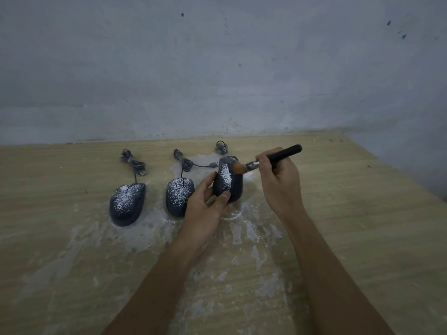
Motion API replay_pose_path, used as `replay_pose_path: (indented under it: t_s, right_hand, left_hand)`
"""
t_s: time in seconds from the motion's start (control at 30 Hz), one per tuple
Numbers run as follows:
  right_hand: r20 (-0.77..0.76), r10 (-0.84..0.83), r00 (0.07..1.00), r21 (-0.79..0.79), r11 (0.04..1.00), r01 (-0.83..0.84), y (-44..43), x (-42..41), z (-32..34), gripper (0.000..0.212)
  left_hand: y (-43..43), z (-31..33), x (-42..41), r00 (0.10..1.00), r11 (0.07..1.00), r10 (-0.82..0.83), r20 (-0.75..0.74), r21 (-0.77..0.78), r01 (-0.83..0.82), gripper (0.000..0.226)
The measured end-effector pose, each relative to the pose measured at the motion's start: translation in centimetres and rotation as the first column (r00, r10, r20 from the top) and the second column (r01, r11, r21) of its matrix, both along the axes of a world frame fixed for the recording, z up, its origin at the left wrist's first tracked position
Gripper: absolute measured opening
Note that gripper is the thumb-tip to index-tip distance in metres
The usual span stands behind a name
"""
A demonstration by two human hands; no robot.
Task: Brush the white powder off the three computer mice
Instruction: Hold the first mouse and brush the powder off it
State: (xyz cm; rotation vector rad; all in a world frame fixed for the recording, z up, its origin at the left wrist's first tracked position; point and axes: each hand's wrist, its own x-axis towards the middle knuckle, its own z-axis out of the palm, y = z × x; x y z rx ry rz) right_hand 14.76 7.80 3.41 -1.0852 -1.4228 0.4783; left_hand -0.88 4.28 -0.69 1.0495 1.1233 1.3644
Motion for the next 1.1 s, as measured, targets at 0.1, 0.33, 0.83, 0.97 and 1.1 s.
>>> replay_pose_path:
  t_s: [0.1, 0.33, 0.83, 0.97, 1.1]
  right_hand:
    - [-0.063, -0.01, 0.998, -0.001, 1.0, 0.01, 0.1, 0.1, 0.2, 0.015]
    - [-0.031, -0.014, 0.999, 0.075, 0.997, 0.016, -0.2, 0.1, 0.6, 0.013]
    - [-0.149, -0.055, 0.987, 0.017, 0.998, 0.058, 0.2, 0.4, 0.7, 0.014]
    - [-0.034, 0.016, 0.999, -0.033, 0.999, -0.017, 0.5, 0.4, 0.3, 0.013]
    - [-0.128, 0.012, 0.992, -0.064, 0.998, -0.021, 0.4, 0.8, 0.1, 0.016]
  left_hand:
    - [0.0, 0.1, 0.0, 1.0, 1.0, 0.001, 0.0, 0.0, -0.001, 0.055]
    - [0.0, 0.1, 0.0, 1.0, 1.0, -0.009, -0.015, 0.001, 0.009, 0.057]
    - [-0.1, 0.3, 0.1, 1.0, 1.0, -0.008, 0.012, 0.021, 0.008, 0.057]
    - [-0.1, 0.4, 0.1, 1.0, 1.0, -0.015, 0.025, 0.009, 0.015, 0.056]
    - [0.0, 0.4, 0.1, 0.998, 1.0, -0.012, 0.063, -0.005, 0.013, 0.054]
